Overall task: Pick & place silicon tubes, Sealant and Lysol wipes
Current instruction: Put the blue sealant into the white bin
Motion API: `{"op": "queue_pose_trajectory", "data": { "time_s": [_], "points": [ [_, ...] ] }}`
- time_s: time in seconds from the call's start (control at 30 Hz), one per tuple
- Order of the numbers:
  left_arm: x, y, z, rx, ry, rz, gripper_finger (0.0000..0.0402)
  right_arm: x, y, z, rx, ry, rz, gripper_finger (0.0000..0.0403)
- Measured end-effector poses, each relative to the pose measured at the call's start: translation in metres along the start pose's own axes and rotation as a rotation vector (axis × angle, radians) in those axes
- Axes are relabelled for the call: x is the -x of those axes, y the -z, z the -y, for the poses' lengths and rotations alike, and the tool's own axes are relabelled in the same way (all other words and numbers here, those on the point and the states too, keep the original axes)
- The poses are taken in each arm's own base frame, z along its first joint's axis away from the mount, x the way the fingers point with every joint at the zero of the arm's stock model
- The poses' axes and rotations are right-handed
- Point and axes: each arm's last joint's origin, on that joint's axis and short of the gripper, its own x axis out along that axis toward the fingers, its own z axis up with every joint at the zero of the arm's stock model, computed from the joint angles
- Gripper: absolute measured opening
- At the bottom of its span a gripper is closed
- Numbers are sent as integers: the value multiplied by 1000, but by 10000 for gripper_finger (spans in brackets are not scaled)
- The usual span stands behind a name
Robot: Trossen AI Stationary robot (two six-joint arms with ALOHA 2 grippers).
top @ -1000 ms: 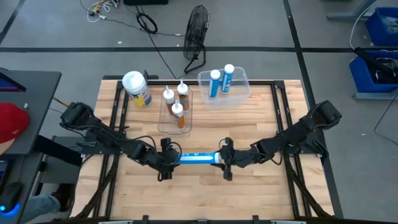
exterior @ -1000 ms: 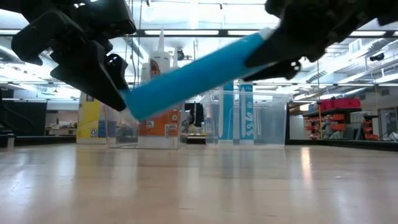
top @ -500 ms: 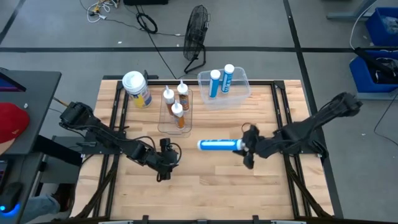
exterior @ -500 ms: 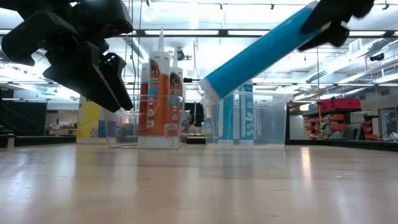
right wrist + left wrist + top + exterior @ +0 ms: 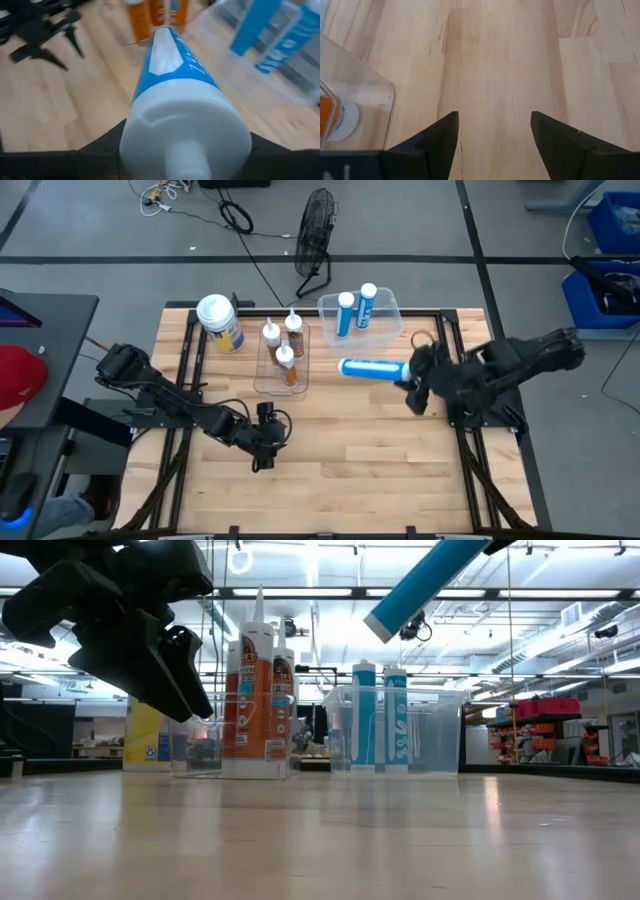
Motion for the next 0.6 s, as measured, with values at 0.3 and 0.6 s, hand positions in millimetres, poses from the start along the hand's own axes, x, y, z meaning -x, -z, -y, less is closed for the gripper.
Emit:
{"op": "queue_pose_trajectory", "data": {
  "time_s": [0.3,0.6],
  "points": [
    [0,0,0,1,0,0,252,2,-43,22,-39,110,-76,205],
    [0,0,0,1,0,0,252,-19,-88,45,-59,192,-166,205]
  ]
}}
